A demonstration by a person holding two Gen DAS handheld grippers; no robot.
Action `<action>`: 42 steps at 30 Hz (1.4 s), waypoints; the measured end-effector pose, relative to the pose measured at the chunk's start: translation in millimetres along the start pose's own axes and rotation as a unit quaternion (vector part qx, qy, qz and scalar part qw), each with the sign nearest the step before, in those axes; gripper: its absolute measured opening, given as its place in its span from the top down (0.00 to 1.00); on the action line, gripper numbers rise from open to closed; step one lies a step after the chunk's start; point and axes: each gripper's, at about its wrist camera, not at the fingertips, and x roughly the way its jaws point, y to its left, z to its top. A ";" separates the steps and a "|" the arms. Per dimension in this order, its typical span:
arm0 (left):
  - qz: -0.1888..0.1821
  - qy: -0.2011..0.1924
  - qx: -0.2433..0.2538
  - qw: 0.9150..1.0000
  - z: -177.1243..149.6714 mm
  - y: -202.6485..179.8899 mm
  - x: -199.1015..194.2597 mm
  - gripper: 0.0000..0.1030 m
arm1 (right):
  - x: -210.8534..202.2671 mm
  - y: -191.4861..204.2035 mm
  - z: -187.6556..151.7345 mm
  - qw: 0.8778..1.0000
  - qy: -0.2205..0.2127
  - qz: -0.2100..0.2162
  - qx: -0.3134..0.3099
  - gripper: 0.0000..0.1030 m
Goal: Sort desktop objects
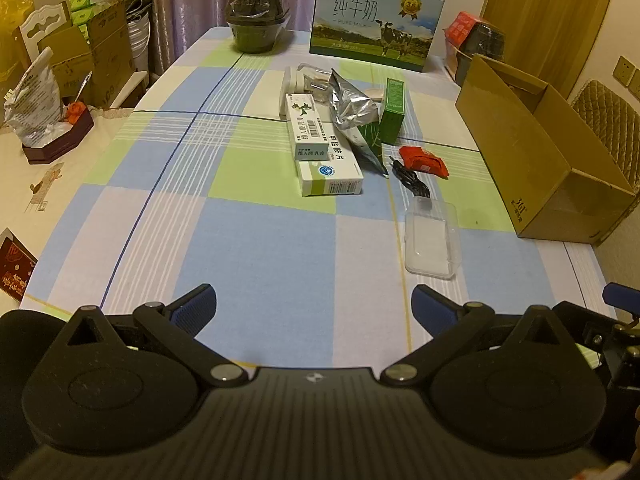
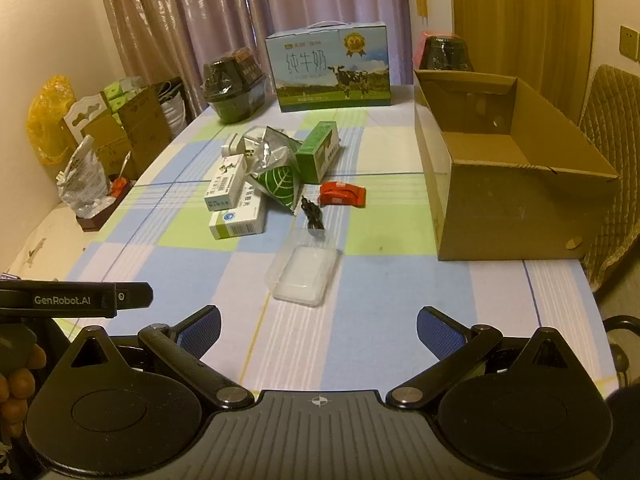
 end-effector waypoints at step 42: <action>0.000 0.006 -0.008 1.000 -0.7 3.8 -1.8 0.01 | 8.2 0.8 -2.0 1.000 0.020 -0.001 0.002 0.02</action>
